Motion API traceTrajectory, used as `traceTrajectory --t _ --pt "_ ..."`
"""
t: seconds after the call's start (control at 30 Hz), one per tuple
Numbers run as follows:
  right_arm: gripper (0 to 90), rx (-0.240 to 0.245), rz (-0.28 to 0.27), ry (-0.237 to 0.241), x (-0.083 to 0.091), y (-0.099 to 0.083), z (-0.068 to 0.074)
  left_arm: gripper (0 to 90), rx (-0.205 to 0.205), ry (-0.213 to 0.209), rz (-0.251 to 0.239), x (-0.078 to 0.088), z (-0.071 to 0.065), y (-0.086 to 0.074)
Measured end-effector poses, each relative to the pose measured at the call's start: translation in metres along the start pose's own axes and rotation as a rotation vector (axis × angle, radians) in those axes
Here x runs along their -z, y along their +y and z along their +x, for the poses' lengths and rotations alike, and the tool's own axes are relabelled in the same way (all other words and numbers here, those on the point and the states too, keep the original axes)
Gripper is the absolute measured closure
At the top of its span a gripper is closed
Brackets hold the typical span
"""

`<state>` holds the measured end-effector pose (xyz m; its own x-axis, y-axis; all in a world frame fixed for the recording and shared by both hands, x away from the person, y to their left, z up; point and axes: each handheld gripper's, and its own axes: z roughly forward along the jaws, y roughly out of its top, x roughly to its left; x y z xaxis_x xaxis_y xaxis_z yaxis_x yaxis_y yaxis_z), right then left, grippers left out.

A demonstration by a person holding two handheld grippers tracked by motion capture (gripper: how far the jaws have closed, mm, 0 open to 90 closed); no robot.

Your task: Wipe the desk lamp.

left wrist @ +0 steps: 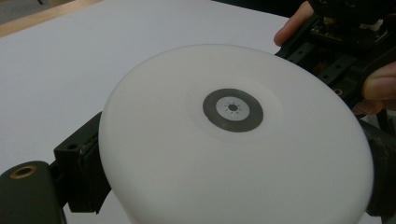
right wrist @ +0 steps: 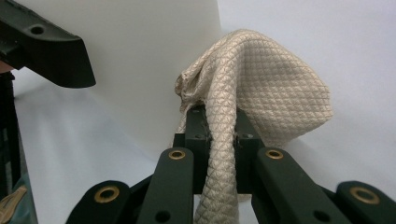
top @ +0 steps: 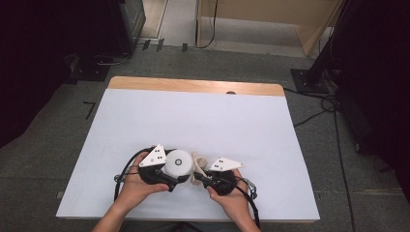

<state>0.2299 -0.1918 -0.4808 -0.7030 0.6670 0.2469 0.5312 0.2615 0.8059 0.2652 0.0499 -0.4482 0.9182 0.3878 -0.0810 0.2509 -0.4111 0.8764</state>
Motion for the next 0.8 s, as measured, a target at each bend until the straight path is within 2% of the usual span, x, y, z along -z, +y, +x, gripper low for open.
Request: traceTrajectory --t 0.1,0.23,0.33,0.4,0.47,0.63,0.8 --pt "81.6 0.021 0.025 0.016 0.003 0.005 -0.001 7.3 0.002 0.005 0.0 -0.001 -0.001 0.0" --pt "81.4 0.055 -0.003 0.048 0.015 0.013 0.004 7.3 0.001 0.009 0.002 -0.001 -0.001 0.0" --pt "81.4 0.094 0.008 0.064 0.016 0.012 0.003 7.4 -0.005 0.007 0.008 0.0 -0.001 0.001" --pt "81.4 0.089 0.002 0.087 0.017 0.01 0.003 7.3 -0.01 0.009 0.008 0.0 -0.002 0.0" --pt "81.3 0.103 -0.003 0.083 0.017 0.009 0.005 7.4 -0.003 0.007 0.004 0.0 -0.001 0.0" --pt "81.5 0.075 -0.016 0.076 0.016 0.01 0.007 7.3 0.008 -0.006 -0.002 0.0 0.002 0.0" --pt "81.8 0.039 -0.074 0.081 0.014 0.001 0.006 7.3 0.004 -0.001 0.0 0.0 0.002 0.0"
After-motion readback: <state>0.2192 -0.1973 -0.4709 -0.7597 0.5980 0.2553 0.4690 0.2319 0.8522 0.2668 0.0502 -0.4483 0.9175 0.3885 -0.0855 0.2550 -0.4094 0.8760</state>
